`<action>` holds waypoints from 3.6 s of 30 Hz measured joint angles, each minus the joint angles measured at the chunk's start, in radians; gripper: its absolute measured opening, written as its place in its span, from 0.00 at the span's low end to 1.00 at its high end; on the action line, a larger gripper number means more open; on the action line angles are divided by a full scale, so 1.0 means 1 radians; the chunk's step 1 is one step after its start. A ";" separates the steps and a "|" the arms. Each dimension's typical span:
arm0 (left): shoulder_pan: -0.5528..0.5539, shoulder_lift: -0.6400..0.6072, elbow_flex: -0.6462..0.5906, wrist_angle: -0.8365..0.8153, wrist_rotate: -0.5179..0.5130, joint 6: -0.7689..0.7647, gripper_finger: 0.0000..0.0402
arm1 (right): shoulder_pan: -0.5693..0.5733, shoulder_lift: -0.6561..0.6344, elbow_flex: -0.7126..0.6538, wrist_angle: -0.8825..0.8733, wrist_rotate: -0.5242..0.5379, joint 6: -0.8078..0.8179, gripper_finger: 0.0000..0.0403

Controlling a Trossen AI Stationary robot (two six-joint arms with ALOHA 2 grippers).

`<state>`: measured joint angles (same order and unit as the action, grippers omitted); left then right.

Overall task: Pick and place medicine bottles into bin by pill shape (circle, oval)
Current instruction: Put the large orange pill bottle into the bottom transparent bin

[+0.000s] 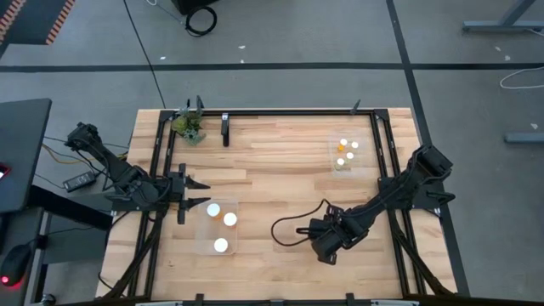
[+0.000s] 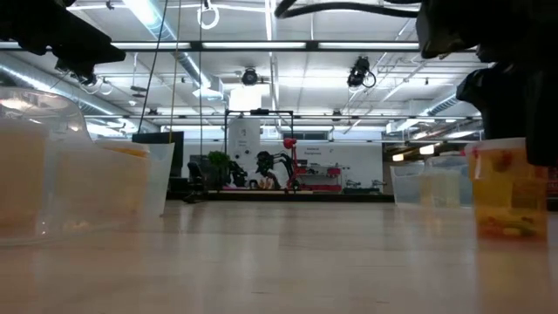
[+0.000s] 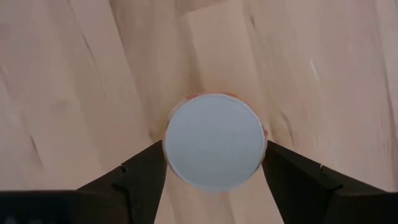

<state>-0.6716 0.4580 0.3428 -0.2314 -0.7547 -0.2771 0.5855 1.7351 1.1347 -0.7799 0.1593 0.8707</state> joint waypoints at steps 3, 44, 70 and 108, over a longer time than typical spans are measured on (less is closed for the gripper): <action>0.000 0.000 0.000 0.000 0.000 0.000 0.43 | -0.006 0.000 0.000 0.019 0.006 -0.011 0.66; 0.000 0.000 0.000 -0.011 0.019 -0.042 0.43 | -0.161 0.019 0.183 0.178 0.134 -0.272 0.57; -0.014 0.003 0.000 -0.011 0.442 -0.086 0.43 | -0.249 0.322 0.628 0.358 0.129 -0.703 0.58; -0.164 0.013 0.000 -0.119 0.157 -0.078 0.43 | -0.357 0.545 1.004 0.420 -0.037 -0.883 0.58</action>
<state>-0.8356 0.4713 0.3428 -0.3507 -0.5976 -0.3553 0.2281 2.2803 2.1384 -0.3600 0.1223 -0.0119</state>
